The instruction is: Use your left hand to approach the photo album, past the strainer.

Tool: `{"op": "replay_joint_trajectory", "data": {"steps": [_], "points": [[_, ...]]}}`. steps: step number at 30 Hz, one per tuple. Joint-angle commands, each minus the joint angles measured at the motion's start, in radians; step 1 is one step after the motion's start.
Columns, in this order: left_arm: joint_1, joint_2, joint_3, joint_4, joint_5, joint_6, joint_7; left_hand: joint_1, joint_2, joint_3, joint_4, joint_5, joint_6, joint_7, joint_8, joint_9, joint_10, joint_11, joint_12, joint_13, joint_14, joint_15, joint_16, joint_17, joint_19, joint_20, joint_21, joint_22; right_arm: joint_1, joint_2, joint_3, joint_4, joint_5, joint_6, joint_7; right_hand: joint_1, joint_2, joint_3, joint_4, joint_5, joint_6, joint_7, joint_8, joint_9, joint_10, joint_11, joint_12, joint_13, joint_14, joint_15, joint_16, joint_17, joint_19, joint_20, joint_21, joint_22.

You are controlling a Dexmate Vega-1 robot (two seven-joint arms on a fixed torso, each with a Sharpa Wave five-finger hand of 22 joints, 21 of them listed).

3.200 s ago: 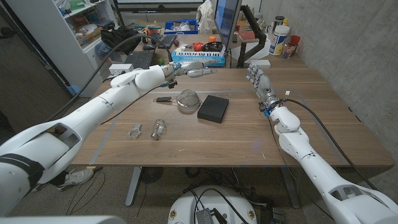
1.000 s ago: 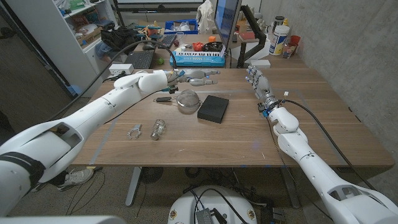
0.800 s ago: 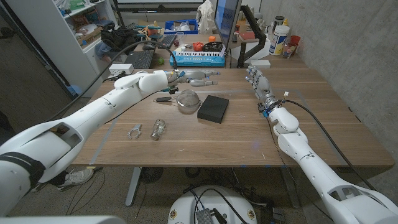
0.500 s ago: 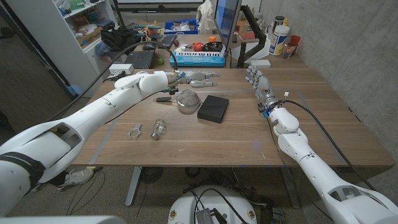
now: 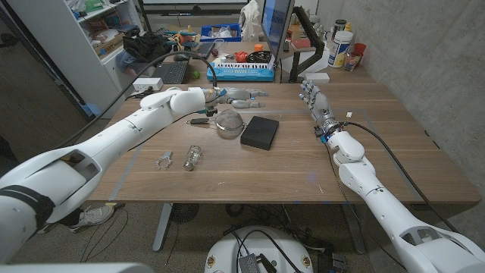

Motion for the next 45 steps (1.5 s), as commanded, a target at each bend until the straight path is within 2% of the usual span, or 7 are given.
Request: {"op": "replay_joint_trajectory", "data": {"steps": [1, 26, 34, 36, 38, 42, 45], "points": [[0.001, 0.0, 0.004, -0.007, 0.003, 0.011, -0.016, 0.013, -0.001, -0.004, 0.0, 0.003, 0.012, 0.001, 0.006, 0.003, -0.023, -0.003, 0.005, 0.004, -0.077, -0.008, 0.003, 0.001, -0.042, -0.012, -0.006, 0.003, 0.0, 0.0, -0.002, 0.004, 0.001, 0.0, 0.004, 0.01, 0.1, 0.005, -0.006, 0.005, 0.009, -0.003, 0.006, 0.003, 0.006, 0.001, 0.005, 0.003, 0.003, -0.003, -0.003, 0.001, 0.005, -0.066, -0.004, 0.006], [-0.003, 0.002, 0.017, 0.004, 0.013, 0.018, -0.038, 0.022, -0.007, -0.012, -0.004, 0.006, 0.029, -0.001, 0.005, 0.003, -0.007, -0.008, 0.004, 0.003, -0.061, -0.009, 0.005, 0.0, -0.027, -0.011, -0.011, 0.003, 0.008, 0.007, -0.005, 0.019, -0.001, 0.0, 0.01, 0.01, 0.1, 0.005, -0.006, 0.005, 0.008, -0.002, 0.006, 0.003, 0.006, 0.002, 0.005, 0.003, 0.003, -0.003, -0.004, 0.001, 0.007, -0.066, -0.009, 0.006], [-0.001, 0.002, 0.017, 0.004, 0.018, 0.014, -0.03, 0.038, -0.011, -0.021, -0.009, 0.011, 0.151, 0.008, 0.037, 0.005, 0.094, -0.002, 0.025, 0.004, 0.002, -0.012, 0.021, -0.002, 0.013, -0.017, -0.016, 0.001, 0.006, 0.007, -0.003, 0.017, -0.002, 0.0, 0.009, 0.01, 0.101, 0.005, -0.006, 0.005, 0.008, -0.002, 0.006, 0.003, 0.006, 0.003, 0.004, 0.003, 0.003, -0.003, -0.004, 0.001, 0.007, -0.066, -0.011, 0.006], [-0.001, 0.003, 0.018, 0.0, 0.018, 0.02, -0.038, 0.045, -0.012, -0.023, -0.011, 0.012, 0.169, 0.006, 0.037, 0.005, 0.139, 0.0, 0.032, 0.005, 0.032, -0.005, 0.029, -0.002, 0.03, 0.012, -0.018, 0.0, 0.005, 0.006, -0.003, 0.016, -0.002, 0.0, 0.009, 0.01, 0.101, 0.005, -0.006, 0.005, 0.007, -0.001, 0.006, 0.003, 0.006, 0.004, 0.005, 0.003, 0.003, -0.001, -0.004, 0.001, 0.008, -0.064, -0.012, 0.006], [-0.002, 0.003, 0.02, 0.002, 0.019, 0.018, -0.039, 0.048, -0.012, -0.025, -0.012, 0.013, 0.173, 0.003, 0.035, 0.004, 0.147, 0.003, 0.031, 0.005, 0.04, -0.004, 0.029, -0.002, 0.038, 0.016, -0.018, -0.001, 0.004, 0.007, -0.002, 0.015, -0.001, 0.0, 0.008, 0.01, 0.1, 0.005, -0.006, 0.005, 0.008, -0.001, 0.006, 0.003, 0.006, 0.004, 0.004, 0.003, 0.003, -0.002, -0.004, 0.001, 0.008, -0.065, -0.012, 0.006], [-0.005, 0.002, 0.023, 0.006, 0.018, 0.017, -0.049, 0.054, -0.011, -0.027, -0.013, 0.015, 0.191, 0.001, 0.035, 0.004, 0.139, -0.007, 0.018, 0.005, 0.039, -0.016, 0.024, -0.002, 0.047, -0.025, -0.023, -0.001, 0.002, 0.006, -0.002, 0.014, -0.001, -0.002, 0.007, 0.01, 0.101, 0.005, -0.006, 0.005, 0.008, 0.0, 0.006, 0.003, 0.006, 0.004, 0.004, 0.003, 0.003, -0.001, -0.004, 0.001, 0.009, -0.064, -0.013, 0.006], [-0.003, 0.003, 0.024, -0.002, 0.022, 0.031, -0.055, 0.056, -0.011, -0.028, -0.013, 0.015, 0.194, -0.001, 0.033, 0.004, 0.136, -0.011, 0.014, 0.005, 0.037, -0.024, 0.022, -0.002, 0.047, -0.025, -0.026, -0.001, 0.001, 0.007, -0.001, 0.014, 0.0, -0.001, 0.007, 0.01, 0.101, 0.005, -0.006, 0.005, 0.008, -0.002, 0.006, 0.003, 0.005, 0.003, 0.004, 0.003, 0.003, -0.003, -0.004, 0.001, 0.008, -0.065, -0.014, 0.006]]}}
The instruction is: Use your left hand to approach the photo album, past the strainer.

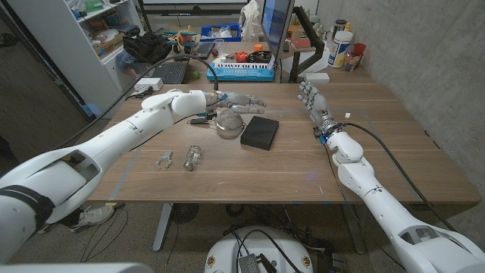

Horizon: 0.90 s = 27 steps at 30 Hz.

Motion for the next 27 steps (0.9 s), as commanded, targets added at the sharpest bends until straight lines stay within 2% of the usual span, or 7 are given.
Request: {"op": "replay_joint_trajectory", "data": {"steps": [1, 5, 27], "points": [[-0.001, 0.0, 0.006, -0.004, 0.009, 0.012, -0.02, 0.014, -0.002, -0.007, 0.003, 0.004, 0.01, -0.006, 0.002, 0.001, -0.004, -0.015, -0.01, 0.005, 0.002, -0.018, -0.002, 0.003, 0.0, 0.007, -0.006, 0.001, -0.006, 0.001, 0.003, -0.003, 0.0, -0.001, -0.002, 0.01, 0.1, 0.005, -0.006, 0.005, 0.008, -0.001, 0.006, 0.003, 0.005, 0.002, 0.004, 0.003, 0.003, -0.002, -0.004, 0.001, 0.002, -0.065, -0.003, 0.001], [-0.002, 0.0, 0.009, -0.004, 0.012, 0.013, -0.023, 0.016, 0.0, -0.008, 0.004, 0.005, 0.014, -0.008, 0.001, 0.001, -0.003, -0.013, -0.013, 0.005, 0.005, -0.013, -0.003, 0.003, 0.003, 0.015, -0.008, 0.001, -0.006, 0.001, 0.004, -0.004, 0.001, 0.0, -0.002, 0.01, 0.1, 0.004, -0.006, 0.005, 0.008, -0.002, 0.006, 0.003, 0.005, 0.003, 0.004, 0.003, 0.003, -0.003, -0.004, 0.001, 0.002, -0.065, -0.004, 0.001], [-0.007, -0.001, 0.021, -0.012, 0.029, 0.031, -0.044, 0.027, 0.008, -0.008, 0.003, 0.008, 0.042, -0.005, 0.0, 0.0, 0.0, -0.014, -0.018, 0.005, 0.008, -0.016, -0.008, 0.003, 0.01, -0.001, -0.017, 0.002, -0.013, -0.004, 0.007, -0.009, 0.005, 0.0, -0.001, 0.01, 0.1, 0.004, -0.006, 0.005, 0.009, 0.0, 0.006, 0.003, 0.006, 0.005, 0.005, 0.003, 0.004, 0.0, -0.004, 0.001, 0.004, -0.063, -0.007, 0.001]]}}
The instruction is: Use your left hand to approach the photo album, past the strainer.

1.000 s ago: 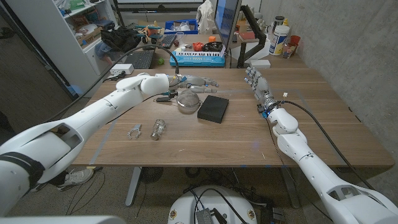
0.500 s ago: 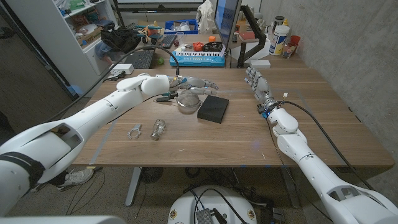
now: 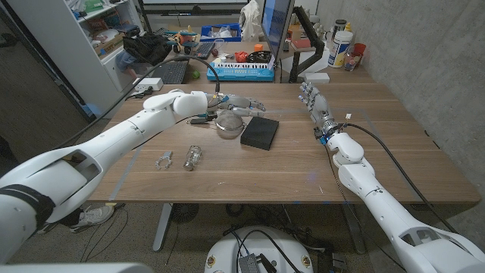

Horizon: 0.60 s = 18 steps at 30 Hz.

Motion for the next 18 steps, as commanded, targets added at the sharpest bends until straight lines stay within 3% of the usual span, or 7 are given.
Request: {"op": "replay_joint_trajectory", "data": {"steps": [1, 18], "points": [[0.0, 0.002, 0.005, -0.008, 0.009, 0.015, -0.015, 0.013, 0.004, -0.003, -0.001, 0.008, 0.005, -0.004, 0.0, 0.003, 0.005, -0.007, -0.004, 0.005, 0.003, -0.011, -0.002, 0.002, -0.002, -0.003, -0.003, 0.002, -0.003, -0.002, 0.001, -0.002, 0.003, -0.001, 0.002, 0.01, 0.1, 0.004, -0.006, 0.005, 0.009, -0.001, 0.006, 0.003, 0.006, 0.005, 0.005, 0.003, 0.004, 0.0, -0.004, 0.001, 0.003, -0.063, -0.003, 0.001], [0.0, 0.007, 0.01, -0.015, 0.024, 0.023, -0.025, 0.03, 0.011, 0.002, -0.008, 0.011, 0.009, -0.01, -0.005, 0.003, 0.007, -0.016, -0.007, 0.005, 0.005, -0.016, -0.005, 0.001, 0.002, -0.014, -0.009, 0.003, 0.001, 0.001, -0.002, 0.007, 0.003, 0.002, 0.006, 0.009, 0.1, 0.004, -0.006, 0.005, 0.008, -0.002, 0.006, 0.003, 0.007, 0.005, 0.005, 0.003, 0.004, -0.001, -0.004, 0.001, 0.005, -0.064, -0.006, 0.001]]}}
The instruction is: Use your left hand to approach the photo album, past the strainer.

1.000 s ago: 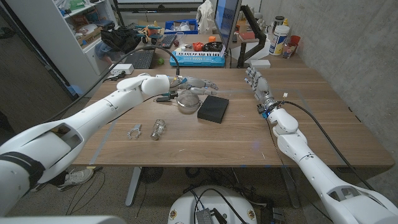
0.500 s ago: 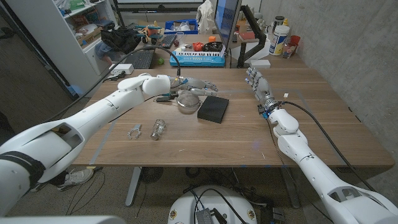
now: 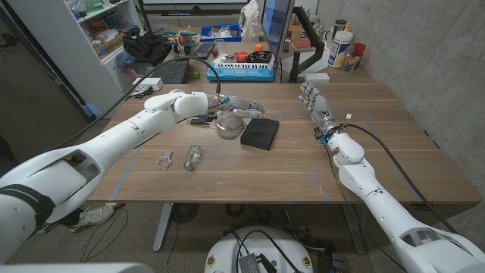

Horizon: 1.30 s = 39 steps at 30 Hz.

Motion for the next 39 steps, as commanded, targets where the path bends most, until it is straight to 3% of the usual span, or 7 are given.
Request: {"op": "replay_joint_trajectory", "data": {"steps": [1, 26, 39], "points": [[0.0, 0.003, 0.003, -0.004, 0.009, 0.004, -0.005, 0.015, 0.003, 0.003, -0.008, 0.004, 0.006, -0.007, -0.005, 0.002, 0.0, -0.009, -0.007, 0.005, 0.006, -0.016, -0.005, 0.001, 0.002, -0.014, -0.005, 0.003, 0.003, 0.002, -0.002, 0.006, -0.001, 0.002, 0.002, 0.009, 0.1, 0.004, -0.006, 0.005, 0.009, -0.001, 0.006, 0.003, 0.007, 0.005, 0.005, 0.003, 0.004, 0.0, -0.004, 0.001, 0.005, -0.063, -0.002, 0.002], [-0.007, 0.003, 0.013, 0.019, 0.018, -0.012, -0.013, 0.042, 0.008, 0.01, -0.018, 0.008, 0.007, -0.011, -0.013, 0.002, -0.001, -0.012, -0.011, 0.005, 0.006, -0.019, -0.011, 0.001, 0.005, -0.019, -0.014, 0.004, 0.005, 0.013, -0.009, 0.014, -0.01, 0.0, -0.008, 0.01, 0.101, 0.004, -0.006, 0.005, 0.008, -0.002, 0.006, 0.003, 0.006, 0.002, 0.004, 0.003, 0.004, 0.0, -0.004, 0.001, 0.006, -0.063, -0.006, 0.002], [-0.022, -0.008, 0.025, 0.072, 0.014, -0.046, -0.011, 0.056, 0.01, 0.013, -0.023, 0.01, 0.006, -0.011, -0.017, 0.002, -0.003, -0.013, -0.012, 0.005, 0.004, -0.021, -0.014, 0.001, 0.006, -0.02, -0.019, 0.004, -0.006, 0.017, -0.011, -0.001, -0.023, -0.008, -0.033, 0.01, 0.1, 0.004, -0.006, 0.005, 0.008, -0.002, 0.006, 0.003, 0.007, 0.002, 0.004, 0.003, 0.004, 0.001, -0.004, 0.001, 0.007, -0.063, -0.008, 0.002]]}}
